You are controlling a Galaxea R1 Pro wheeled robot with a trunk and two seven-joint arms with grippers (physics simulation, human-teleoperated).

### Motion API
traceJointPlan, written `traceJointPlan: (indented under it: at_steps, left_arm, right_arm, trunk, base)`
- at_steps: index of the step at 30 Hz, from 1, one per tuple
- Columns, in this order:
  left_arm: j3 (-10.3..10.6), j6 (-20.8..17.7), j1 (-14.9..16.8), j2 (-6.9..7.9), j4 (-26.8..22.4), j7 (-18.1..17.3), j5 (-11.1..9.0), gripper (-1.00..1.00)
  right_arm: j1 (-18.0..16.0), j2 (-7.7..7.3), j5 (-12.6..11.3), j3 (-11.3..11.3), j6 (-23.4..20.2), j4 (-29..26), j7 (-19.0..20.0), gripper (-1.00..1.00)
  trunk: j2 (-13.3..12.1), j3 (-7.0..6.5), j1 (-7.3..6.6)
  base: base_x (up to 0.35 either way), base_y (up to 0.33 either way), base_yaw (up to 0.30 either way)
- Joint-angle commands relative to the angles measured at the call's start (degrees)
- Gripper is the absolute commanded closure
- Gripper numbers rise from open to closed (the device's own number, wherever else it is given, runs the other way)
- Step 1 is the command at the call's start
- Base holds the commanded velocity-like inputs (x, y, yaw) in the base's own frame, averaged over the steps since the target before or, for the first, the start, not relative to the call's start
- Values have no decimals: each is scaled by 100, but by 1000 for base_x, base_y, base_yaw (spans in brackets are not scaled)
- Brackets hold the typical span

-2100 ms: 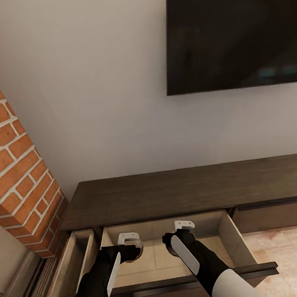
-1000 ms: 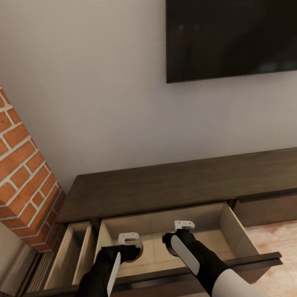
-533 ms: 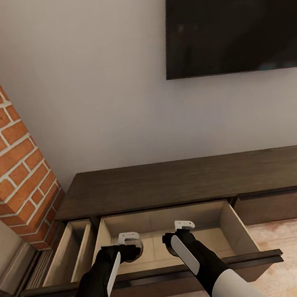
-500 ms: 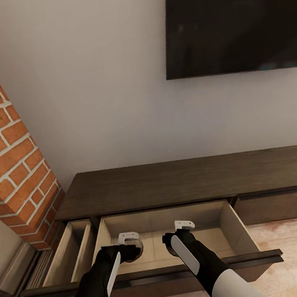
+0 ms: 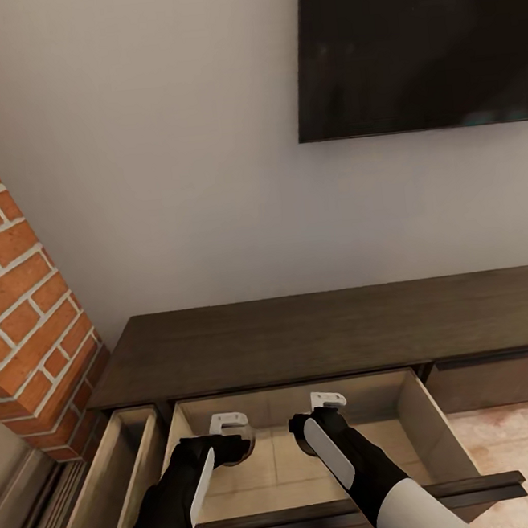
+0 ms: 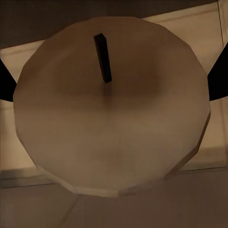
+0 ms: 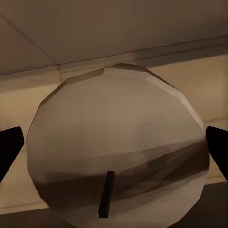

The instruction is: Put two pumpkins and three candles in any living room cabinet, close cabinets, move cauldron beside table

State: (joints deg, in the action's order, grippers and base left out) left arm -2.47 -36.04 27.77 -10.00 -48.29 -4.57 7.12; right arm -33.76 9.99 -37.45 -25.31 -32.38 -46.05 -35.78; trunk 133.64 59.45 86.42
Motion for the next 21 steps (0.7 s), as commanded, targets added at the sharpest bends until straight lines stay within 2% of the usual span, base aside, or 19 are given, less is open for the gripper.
traceJointPlan:
  at_steps: [1,12,21]
  left_arm:
    - [0,1,1,0,-2,4,0,100]
    - [0,-5,1,0,-5,0,0,100]
    - [0,-8,1,0,-14,0,0,100]
  right_arm:
    - [-1,0,1,-1,4,-1,0,100]
    - [-3,0,1,-1,4,-1,0,100]
    - [-4,0,1,-1,4,-1,0,100]
  trunk:
    - [2,0,0]
    - [2,0,0]
    - [363,162,198]
  base:
    - [8,0,0]
    - [1,0,0]
    - [0,0,0]
